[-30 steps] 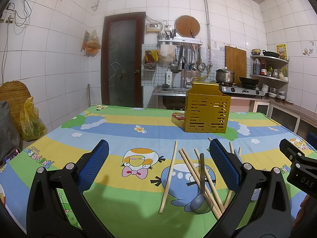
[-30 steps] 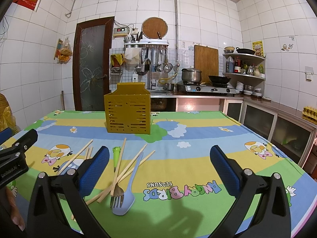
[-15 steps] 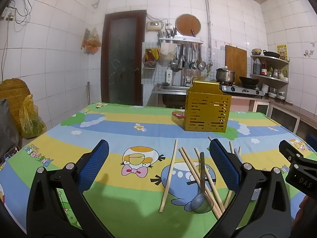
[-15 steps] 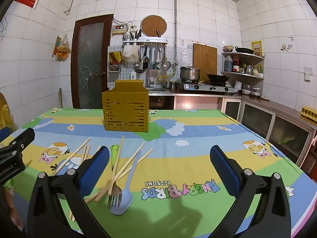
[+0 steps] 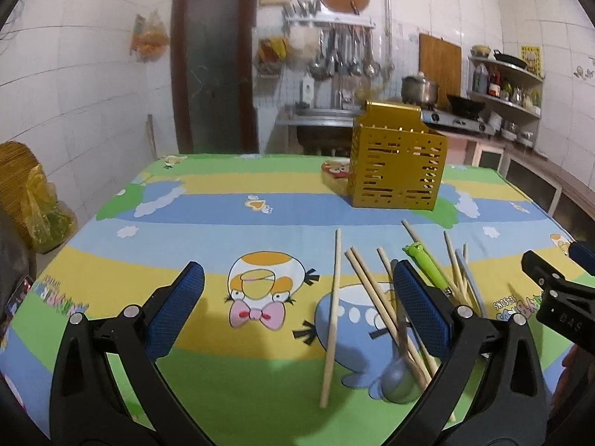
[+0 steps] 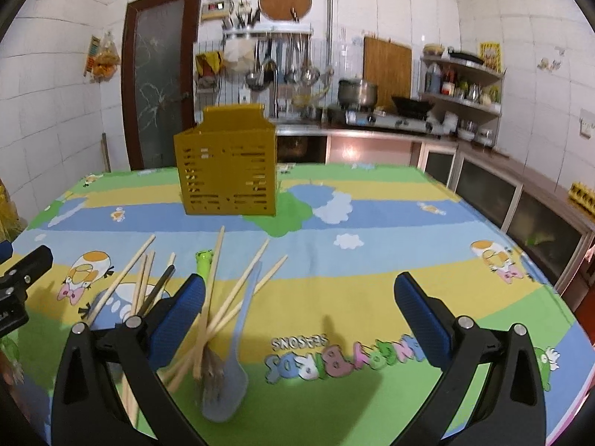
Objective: Organize utensils
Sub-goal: 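Lower the left gripper onto a wooden chopstick and close while the right gripper grasps another chopstick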
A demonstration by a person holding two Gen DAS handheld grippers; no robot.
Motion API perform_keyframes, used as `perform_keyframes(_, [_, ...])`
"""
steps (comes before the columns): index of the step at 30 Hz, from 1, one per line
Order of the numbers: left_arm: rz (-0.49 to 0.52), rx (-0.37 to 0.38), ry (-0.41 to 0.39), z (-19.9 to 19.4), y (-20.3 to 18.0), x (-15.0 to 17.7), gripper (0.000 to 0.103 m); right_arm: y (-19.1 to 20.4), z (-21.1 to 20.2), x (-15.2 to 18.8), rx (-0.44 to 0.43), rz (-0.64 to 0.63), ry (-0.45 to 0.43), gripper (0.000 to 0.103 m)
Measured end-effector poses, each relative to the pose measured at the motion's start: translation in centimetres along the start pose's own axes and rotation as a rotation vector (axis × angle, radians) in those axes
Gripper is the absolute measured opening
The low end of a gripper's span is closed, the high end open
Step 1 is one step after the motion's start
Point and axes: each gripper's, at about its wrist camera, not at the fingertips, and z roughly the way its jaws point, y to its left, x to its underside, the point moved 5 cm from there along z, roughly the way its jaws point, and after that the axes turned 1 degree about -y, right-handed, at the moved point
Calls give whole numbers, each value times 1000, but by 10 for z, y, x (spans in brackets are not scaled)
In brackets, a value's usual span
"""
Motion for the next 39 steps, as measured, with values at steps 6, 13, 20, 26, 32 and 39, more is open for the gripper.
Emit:
perform_keyframes(6, [38,33,150,54,5,-4,98,13,46,4,47,-42,151,99])
perform_keyframes(13, [42,78,321,110,2,14,98,10,82,25,65,-34,299,99])
perform_keyframes(20, [58,61,402,136,1,22,98,-6,87,27,85,17,330,99])
perform_keyframes(26, [44,58,436,145,3,25,98,2,88,12,64,25,293,99])
perform_keyframes(32, [66,48,439,156,0,20,98,7,115,16,82,-7,365,99])
perform_keyframes(39, [81,72,439,169,-1,15,99,4,126,23,40,52,417,99])
